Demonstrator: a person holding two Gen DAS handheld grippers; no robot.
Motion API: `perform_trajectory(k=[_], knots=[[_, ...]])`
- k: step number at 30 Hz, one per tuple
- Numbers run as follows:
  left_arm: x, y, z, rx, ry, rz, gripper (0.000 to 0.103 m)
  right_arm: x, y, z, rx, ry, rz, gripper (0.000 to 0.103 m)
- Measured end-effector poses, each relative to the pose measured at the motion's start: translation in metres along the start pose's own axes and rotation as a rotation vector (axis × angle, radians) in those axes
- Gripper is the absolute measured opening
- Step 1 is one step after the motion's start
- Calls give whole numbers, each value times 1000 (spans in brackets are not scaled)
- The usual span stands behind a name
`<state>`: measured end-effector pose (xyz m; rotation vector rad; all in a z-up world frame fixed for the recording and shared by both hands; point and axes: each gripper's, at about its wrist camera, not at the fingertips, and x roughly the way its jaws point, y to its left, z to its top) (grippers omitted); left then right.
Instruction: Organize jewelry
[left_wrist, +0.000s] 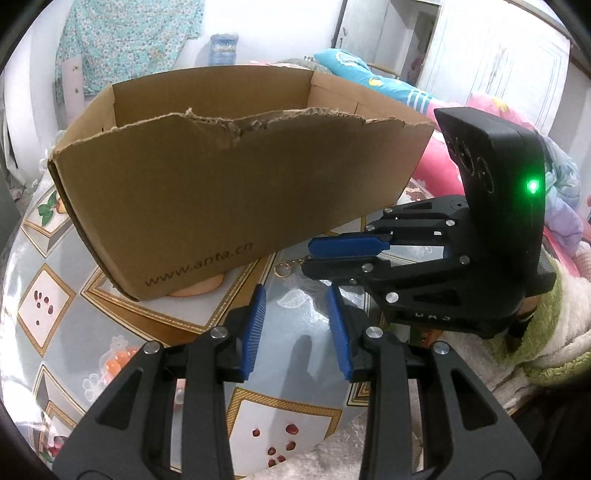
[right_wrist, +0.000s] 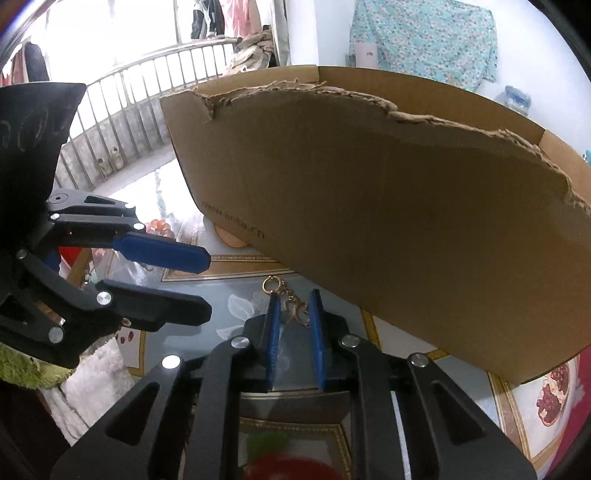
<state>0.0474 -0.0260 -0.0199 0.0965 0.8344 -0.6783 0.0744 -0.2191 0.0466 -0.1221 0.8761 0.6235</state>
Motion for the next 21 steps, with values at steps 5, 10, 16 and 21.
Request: perform_trajectory(k=[5,10,16,21], knots=[[4,-2,1,4,6,2,32,-6,-4,-2,16,4,-2,16],[10,-7,3,11,15,17,32,-17,-11,-7,68,-7,-14,16],[31,-14,10,35,24,106,27,-26,-24,-17,144,-15,-22,16],[46,-17,15,72,30,152,25,-23,-23,-18,160,-16,-19,16]])
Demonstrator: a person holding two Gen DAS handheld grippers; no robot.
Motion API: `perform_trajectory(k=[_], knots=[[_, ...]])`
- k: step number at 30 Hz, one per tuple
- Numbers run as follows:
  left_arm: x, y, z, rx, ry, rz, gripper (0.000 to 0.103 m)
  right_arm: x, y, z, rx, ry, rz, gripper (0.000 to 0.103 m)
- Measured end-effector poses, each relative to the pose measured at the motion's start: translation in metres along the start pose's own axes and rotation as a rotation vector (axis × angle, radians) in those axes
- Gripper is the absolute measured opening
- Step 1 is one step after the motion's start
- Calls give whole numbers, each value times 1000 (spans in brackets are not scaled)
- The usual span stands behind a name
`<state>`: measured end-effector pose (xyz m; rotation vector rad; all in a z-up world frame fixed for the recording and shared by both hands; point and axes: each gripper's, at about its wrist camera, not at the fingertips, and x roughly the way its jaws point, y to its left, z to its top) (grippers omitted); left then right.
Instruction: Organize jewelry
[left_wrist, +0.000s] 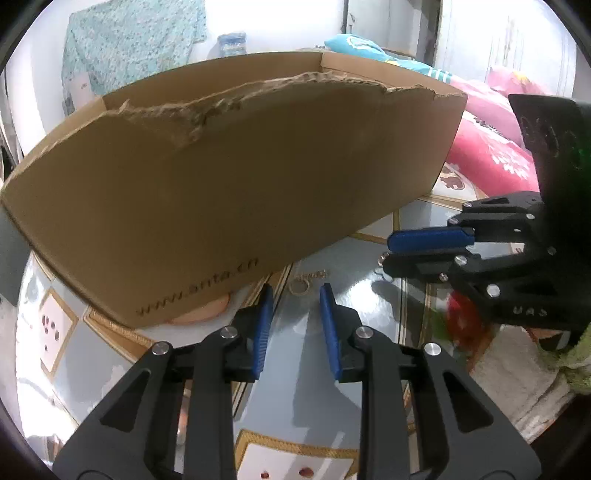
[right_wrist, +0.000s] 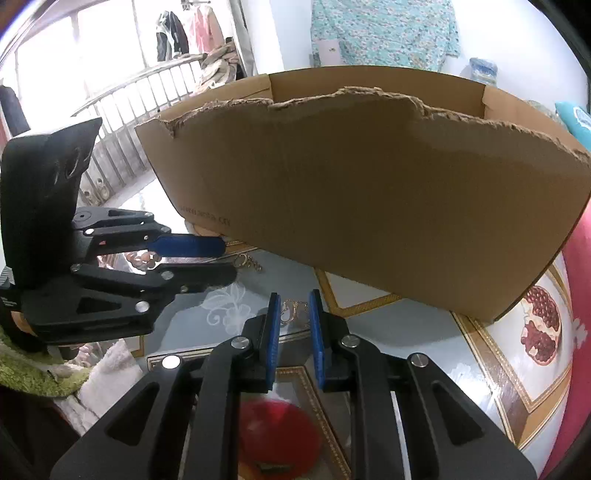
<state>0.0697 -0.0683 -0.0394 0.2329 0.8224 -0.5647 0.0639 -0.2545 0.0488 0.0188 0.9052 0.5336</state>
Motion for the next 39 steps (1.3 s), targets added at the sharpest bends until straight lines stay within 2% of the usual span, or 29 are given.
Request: perform_trajectory(k=[3,9,22,28,39], knots=[[5,-4,4,16,-3,12,24,2,-2,0,7,-1,7,16],[8,-11,5,33,-14,19,11,4,-6,-2,21,-8,24,16],[-6,-11,-6,26,6,-13,11,-1,-13,-12,46,-21,24,16],[-27,-11,-9,16,-35,-52,11,-5,-12,-12,50,-31,22,16],[-49,-24,-11,43,-80,-57,11,-23,-5,-13,41,-81,8,16]])
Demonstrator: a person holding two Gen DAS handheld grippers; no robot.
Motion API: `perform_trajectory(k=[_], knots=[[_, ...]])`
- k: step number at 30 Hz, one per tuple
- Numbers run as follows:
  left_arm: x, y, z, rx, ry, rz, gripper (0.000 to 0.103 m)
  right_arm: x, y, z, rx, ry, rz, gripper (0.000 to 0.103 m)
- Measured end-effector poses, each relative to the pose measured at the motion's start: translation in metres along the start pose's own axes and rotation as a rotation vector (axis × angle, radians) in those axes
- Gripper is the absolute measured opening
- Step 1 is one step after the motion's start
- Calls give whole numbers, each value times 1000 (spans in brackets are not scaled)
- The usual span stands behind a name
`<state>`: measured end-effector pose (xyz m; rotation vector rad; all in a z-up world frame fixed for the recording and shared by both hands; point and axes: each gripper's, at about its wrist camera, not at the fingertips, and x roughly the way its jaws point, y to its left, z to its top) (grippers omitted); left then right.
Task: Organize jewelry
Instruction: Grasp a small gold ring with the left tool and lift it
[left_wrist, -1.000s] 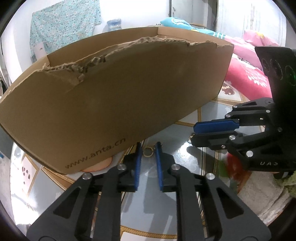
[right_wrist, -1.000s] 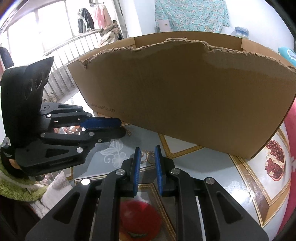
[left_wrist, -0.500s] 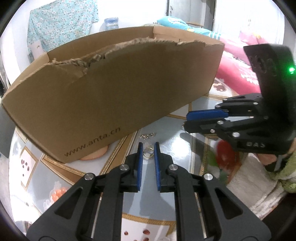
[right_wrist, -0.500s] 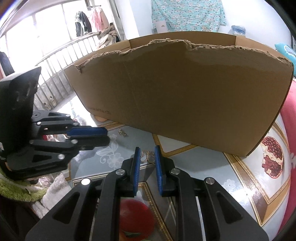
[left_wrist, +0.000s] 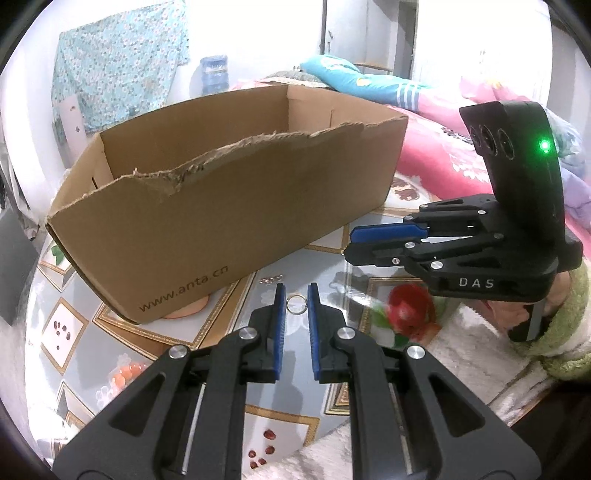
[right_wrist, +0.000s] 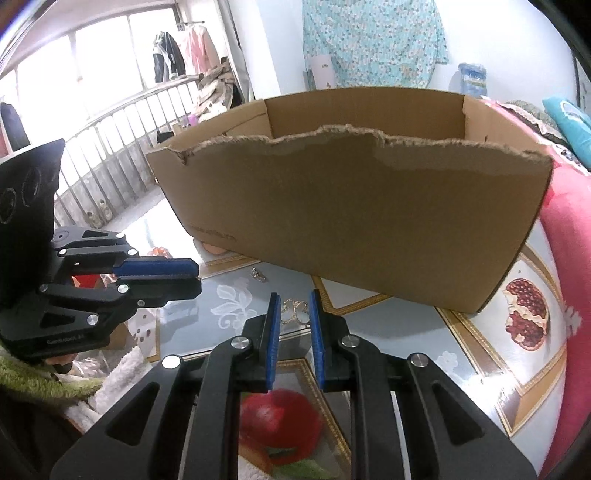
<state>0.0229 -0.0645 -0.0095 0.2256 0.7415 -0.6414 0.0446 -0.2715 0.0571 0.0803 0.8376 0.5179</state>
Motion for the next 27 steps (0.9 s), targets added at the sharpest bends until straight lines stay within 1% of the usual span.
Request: perform_trajectory(k=[5,9,12,18,27], knots=[[-1,-6,3,11,30,26,11,-13,0,-5,13,-24,-18,16],[8,-12,10,35,97,89,11,-19,-4,-9,39,-37,-31,16],[12,-17,14,57,124,134,11,-23,-6,-11,50,-39,-37,16],[14,-21,17,54,150,159,11,-24,-10,-10,55,-32,-44,16],[14,-24,22,51,158,175,11,-24,-10,-8,62,-38,-46,16]])
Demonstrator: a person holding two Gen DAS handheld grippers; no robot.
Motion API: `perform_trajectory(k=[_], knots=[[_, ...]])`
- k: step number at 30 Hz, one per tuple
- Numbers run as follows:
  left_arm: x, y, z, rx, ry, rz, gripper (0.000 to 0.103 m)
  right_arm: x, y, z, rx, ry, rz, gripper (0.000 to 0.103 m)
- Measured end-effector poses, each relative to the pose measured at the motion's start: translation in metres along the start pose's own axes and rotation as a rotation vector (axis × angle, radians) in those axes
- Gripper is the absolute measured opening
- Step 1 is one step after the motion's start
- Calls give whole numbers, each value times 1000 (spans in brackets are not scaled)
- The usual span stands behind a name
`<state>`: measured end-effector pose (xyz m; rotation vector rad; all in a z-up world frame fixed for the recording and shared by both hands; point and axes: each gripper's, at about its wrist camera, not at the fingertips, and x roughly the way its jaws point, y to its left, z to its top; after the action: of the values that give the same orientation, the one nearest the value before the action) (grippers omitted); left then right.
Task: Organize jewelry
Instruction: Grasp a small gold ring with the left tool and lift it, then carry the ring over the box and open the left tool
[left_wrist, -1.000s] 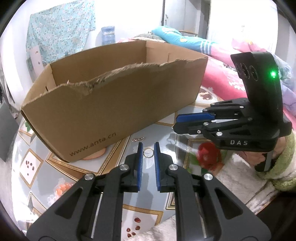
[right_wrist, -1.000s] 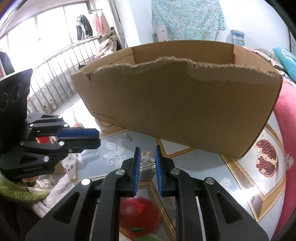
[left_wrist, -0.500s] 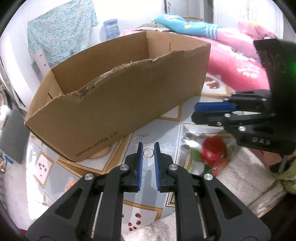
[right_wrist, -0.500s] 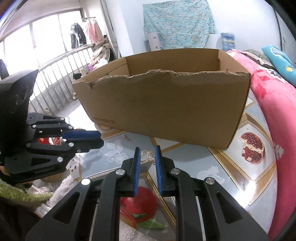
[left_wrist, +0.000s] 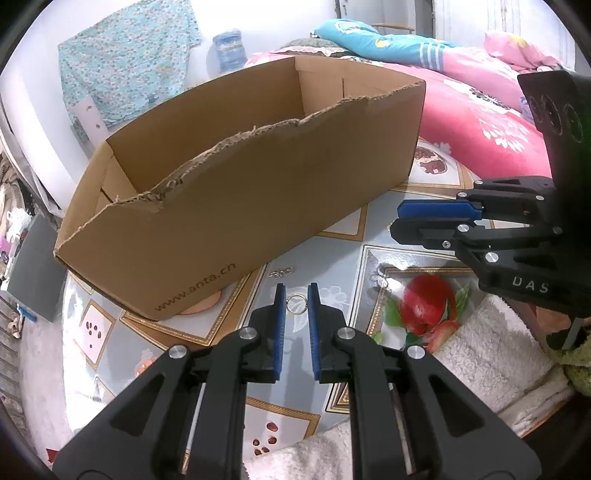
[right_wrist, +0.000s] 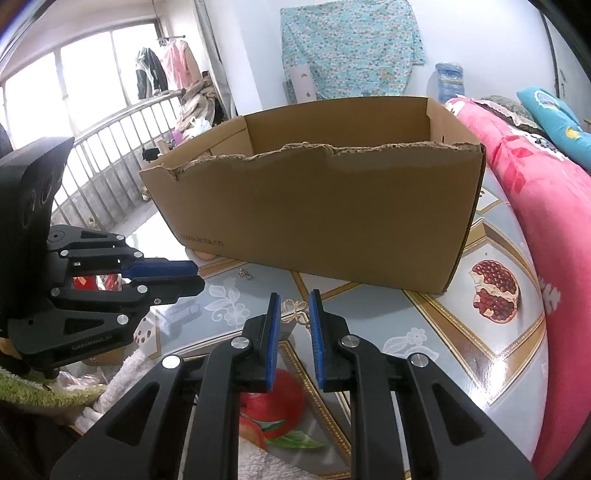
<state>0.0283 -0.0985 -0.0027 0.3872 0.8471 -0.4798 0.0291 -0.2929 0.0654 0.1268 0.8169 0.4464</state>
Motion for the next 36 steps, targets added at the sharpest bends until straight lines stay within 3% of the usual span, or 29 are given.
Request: perform_trajectory(k=[36], knots=[[-1,5,-5,-25,10,-6,11,-3,8,1,-14,8,-5,16]])
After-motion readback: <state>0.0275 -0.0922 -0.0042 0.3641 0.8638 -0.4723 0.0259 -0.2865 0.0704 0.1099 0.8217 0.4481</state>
